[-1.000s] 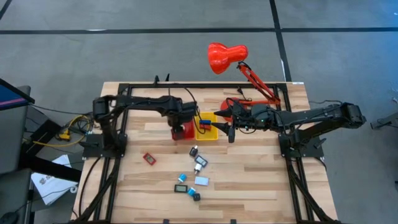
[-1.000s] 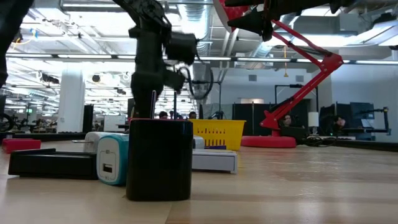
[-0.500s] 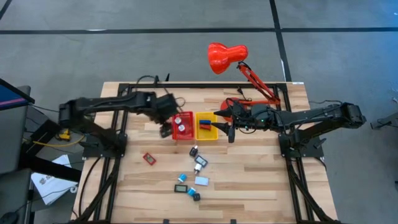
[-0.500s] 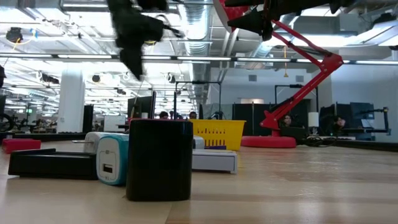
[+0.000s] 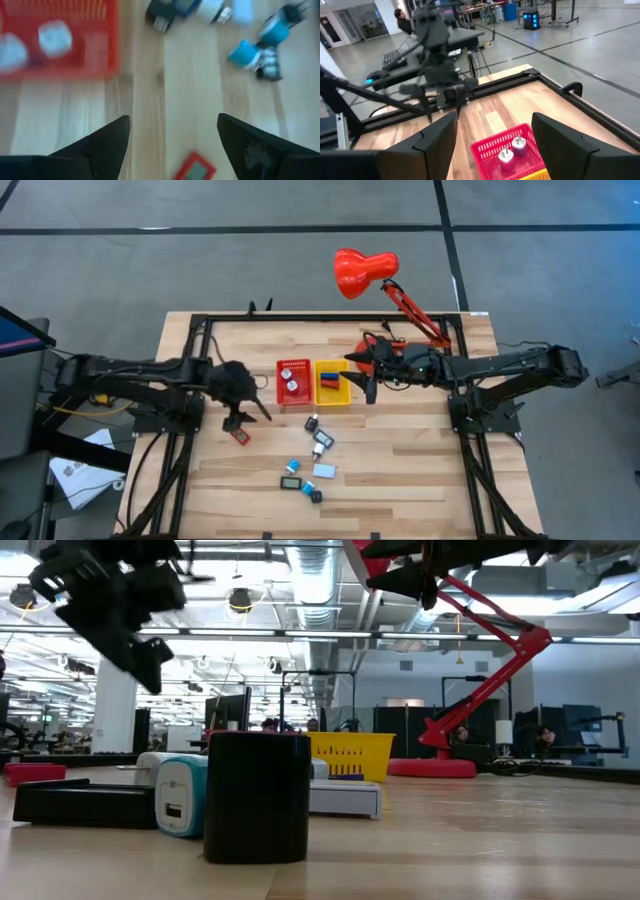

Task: Pick & Place Office items
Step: Put the red digital timer into the yellow basket

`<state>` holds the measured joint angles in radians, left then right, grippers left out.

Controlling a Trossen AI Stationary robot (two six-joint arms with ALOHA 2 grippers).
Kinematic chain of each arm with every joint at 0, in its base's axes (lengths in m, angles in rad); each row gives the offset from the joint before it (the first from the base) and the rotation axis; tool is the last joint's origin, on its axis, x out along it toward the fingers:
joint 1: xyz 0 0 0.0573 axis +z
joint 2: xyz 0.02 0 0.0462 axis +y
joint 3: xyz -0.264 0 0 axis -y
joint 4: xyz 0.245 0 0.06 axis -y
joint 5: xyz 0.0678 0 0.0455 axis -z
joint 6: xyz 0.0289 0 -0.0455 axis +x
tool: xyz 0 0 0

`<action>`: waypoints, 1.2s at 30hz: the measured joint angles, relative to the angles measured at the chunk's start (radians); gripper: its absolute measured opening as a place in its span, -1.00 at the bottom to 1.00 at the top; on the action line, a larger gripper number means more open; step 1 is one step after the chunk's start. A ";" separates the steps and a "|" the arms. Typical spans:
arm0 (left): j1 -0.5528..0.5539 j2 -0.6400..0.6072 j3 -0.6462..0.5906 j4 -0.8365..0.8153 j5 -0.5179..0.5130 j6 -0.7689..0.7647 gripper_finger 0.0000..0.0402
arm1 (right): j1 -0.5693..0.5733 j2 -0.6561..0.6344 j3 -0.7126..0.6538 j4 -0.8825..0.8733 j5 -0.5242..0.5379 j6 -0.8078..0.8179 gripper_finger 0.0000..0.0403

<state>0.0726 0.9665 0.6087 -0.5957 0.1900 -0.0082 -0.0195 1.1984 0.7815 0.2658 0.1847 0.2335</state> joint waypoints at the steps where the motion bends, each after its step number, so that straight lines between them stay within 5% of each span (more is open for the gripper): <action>1: -0.010 -0.011 -0.011 0.029 0.001 0.036 0.48 | -0.003 0.000 0.000 0.001 0.000 0.002 0.24; 8: -0.110 0.040 -0.064 0.082 0.009 -0.005 0.48 | -0.001 0.000 0.000 0.003 0.000 0.002 0.24; 11: -0.145 0.113 -0.070 0.059 -0.011 -0.126 0.48 | -0.001 0.000 0.000 0.002 0.000 0.002 0.24; 21: -0.281 0.406 -0.059 0.044 -0.131 -0.144 0.48 | -0.001 0.000 0.000 0.000 0.000 0.002 0.24; 36: -0.299 0.273 -0.066 -0.022 -0.066 -0.233 0.48 | -0.001 0.000 0.000 -0.021 -0.001 0.003 0.24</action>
<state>-0.2268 1.2391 0.5423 -0.6181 0.1239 -0.2414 -0.0204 1.1980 0.7815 0.2446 0.1841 0.2363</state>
